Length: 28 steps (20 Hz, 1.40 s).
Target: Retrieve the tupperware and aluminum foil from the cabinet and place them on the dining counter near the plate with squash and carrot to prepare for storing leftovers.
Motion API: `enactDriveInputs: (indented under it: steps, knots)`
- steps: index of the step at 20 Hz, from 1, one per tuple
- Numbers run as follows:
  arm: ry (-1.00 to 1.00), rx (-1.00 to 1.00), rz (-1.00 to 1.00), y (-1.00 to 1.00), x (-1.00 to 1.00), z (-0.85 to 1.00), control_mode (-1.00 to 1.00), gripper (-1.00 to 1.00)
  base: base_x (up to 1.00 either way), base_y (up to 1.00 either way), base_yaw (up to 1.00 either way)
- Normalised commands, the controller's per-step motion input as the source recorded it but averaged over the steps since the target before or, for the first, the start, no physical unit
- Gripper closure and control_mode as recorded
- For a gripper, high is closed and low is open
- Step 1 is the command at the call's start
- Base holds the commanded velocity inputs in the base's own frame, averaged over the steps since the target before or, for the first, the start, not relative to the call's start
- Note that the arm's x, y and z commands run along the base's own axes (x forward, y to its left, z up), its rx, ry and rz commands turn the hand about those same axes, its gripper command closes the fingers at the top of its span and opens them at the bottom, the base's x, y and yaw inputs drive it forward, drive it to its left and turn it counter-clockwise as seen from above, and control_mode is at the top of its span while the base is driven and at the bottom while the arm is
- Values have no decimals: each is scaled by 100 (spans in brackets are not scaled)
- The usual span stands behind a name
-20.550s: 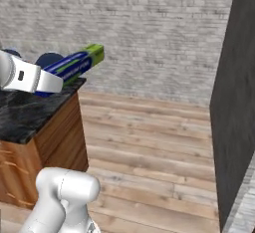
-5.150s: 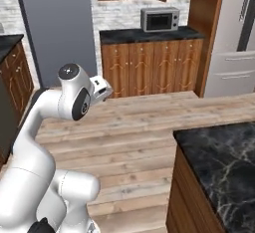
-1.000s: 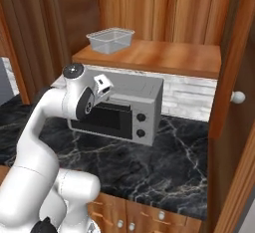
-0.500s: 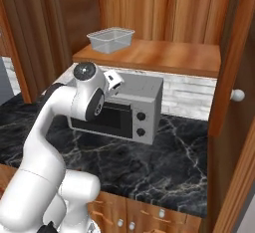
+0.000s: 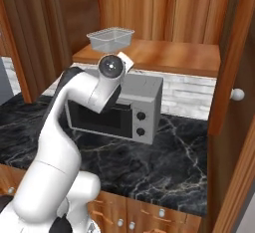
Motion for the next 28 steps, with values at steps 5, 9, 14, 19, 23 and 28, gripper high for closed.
enactDriveInputs:
  steps: [5,9,14,19,23,28]
  knots:
    - [-29,1,33,0,38,46,-100,-100,0,0,0]
    - [-25,4,31,1,55,64,-100,-100,0,0,0]
    - [-16,1,20,11,51,59,-100,-100,0,0,0]
    - [8,-8,3,13,19,17,-100,-100,0,0,0]
    - [22,-20,7,27,0,27,-100,-100,0,0,0]
    - [14,-15,5,18,25,31,-100,-100,0,0,0]
